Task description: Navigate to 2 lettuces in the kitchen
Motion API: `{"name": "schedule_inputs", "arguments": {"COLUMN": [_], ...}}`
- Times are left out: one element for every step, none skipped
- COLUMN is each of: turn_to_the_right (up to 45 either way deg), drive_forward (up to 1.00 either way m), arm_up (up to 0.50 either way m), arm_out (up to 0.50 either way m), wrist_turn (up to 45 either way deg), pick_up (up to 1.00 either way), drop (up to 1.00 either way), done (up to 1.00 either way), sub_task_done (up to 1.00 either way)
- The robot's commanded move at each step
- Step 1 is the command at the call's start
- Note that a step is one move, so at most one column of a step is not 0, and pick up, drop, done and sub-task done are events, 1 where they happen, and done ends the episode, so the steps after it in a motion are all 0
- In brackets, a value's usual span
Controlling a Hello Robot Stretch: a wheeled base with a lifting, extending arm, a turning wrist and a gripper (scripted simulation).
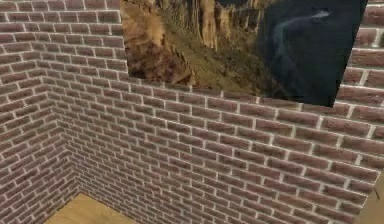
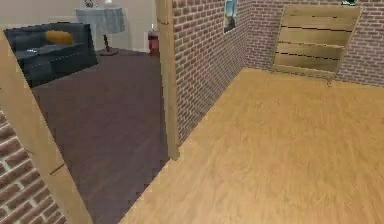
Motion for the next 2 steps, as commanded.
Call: {"name": "schedule_inputs", "arguments": {"turn_to_the_right": [-27.0, 0.0], "drive_forward": [0.00, 0.50], "arm_up": [0.00, 0.00], "arm_out": [0.00, 0.00], "wrist_turn": [0.0, 0.0], "pick_up": [0.00, 0.00], "drop": [0.00, 0.00], "done": [0.00, 0.00], "sub_task_done": [0.00, 0.00]}}
